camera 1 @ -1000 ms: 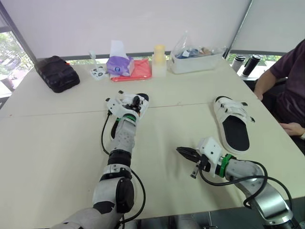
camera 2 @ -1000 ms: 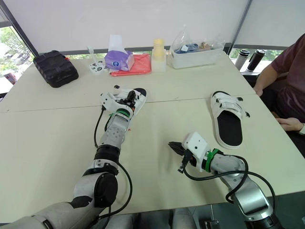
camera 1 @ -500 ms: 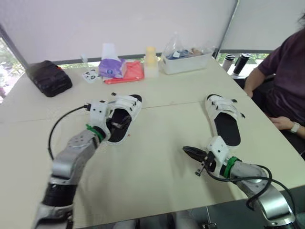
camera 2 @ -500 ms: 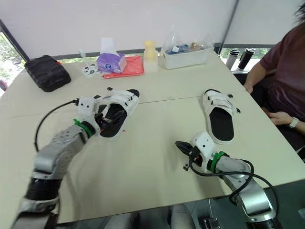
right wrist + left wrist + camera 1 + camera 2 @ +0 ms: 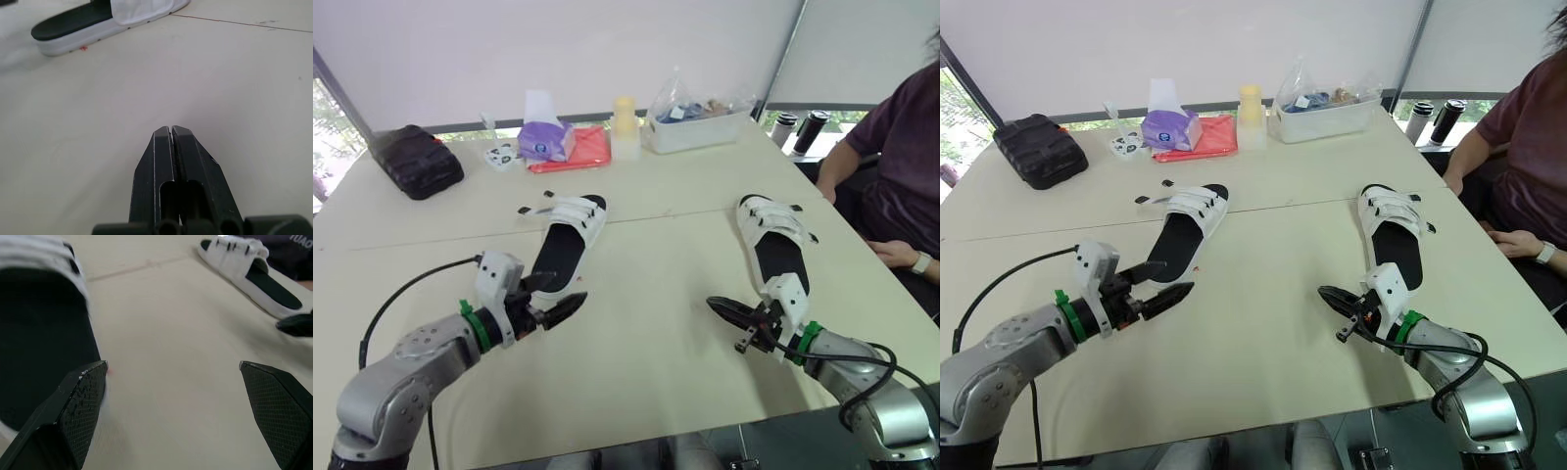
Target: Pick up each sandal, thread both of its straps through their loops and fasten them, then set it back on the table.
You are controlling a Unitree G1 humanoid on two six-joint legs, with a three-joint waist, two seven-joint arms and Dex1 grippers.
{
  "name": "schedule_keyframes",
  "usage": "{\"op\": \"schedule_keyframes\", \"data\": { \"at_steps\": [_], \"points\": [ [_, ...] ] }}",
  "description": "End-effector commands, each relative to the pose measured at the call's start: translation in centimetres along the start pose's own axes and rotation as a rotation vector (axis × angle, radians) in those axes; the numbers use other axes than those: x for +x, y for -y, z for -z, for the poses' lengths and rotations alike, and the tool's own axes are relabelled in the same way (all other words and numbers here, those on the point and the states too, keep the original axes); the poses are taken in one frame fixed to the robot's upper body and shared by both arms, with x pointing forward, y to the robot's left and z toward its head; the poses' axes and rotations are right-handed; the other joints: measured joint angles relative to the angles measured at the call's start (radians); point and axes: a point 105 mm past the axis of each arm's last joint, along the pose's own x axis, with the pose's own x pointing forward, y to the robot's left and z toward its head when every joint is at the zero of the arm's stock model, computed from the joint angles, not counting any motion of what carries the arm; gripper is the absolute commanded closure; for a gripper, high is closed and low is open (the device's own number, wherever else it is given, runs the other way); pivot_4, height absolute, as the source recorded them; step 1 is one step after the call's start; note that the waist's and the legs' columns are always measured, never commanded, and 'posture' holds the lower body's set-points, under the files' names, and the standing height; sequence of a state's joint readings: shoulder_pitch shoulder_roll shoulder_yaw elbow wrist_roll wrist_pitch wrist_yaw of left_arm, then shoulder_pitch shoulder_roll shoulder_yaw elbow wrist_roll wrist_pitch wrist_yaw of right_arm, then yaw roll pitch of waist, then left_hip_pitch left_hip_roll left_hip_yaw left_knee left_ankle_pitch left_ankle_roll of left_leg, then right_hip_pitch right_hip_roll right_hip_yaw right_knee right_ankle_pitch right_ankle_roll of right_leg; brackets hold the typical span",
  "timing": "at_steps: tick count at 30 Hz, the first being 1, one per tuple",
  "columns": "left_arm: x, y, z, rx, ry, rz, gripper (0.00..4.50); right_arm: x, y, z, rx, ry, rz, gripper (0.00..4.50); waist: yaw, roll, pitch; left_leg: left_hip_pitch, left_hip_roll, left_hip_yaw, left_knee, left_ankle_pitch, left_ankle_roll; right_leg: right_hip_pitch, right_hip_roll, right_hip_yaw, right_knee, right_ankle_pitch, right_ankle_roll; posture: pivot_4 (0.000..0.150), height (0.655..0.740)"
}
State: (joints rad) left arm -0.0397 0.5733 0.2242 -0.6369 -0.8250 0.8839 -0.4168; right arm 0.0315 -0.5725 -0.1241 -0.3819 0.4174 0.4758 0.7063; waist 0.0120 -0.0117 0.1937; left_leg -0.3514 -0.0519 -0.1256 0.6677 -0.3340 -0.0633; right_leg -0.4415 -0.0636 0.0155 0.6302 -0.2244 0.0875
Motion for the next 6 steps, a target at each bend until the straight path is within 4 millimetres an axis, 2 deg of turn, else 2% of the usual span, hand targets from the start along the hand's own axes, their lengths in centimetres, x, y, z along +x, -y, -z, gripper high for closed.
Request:
{"op": "schedule_keyframes", "data": {
  "at_steps": [1, 6],
  "points": [
    [-0.3, 1.0, -0.2, -0.02, 0.027, 0.001, 0.03, 0.0, -0.4, -0.6, 0.003, 0.031, -0.006, 4.5, 0.0, 0.0, -0.001, 0.0, 0.0, 0.001, 0.0, -0.001, 0.001, 0.0, 0.0, 0.0, 0.0, 0.0, 0.0, 0.15, 0.74],
    [-0.3, 2.2, 0.4, -0.073, 0.051, -0.014, 0.03, 0.7, -1.0, -0.1, 0.024, 0.026, -0.037, 4.5, -0.002, 0.0, -0.001, 0.002, 0.001, 0.003, 0.0, -0.001, 0.001, 0.001, 0.001, 0.001, 0.0, 0.0, 0.0, 0.15, 0.74]
  ]
}}
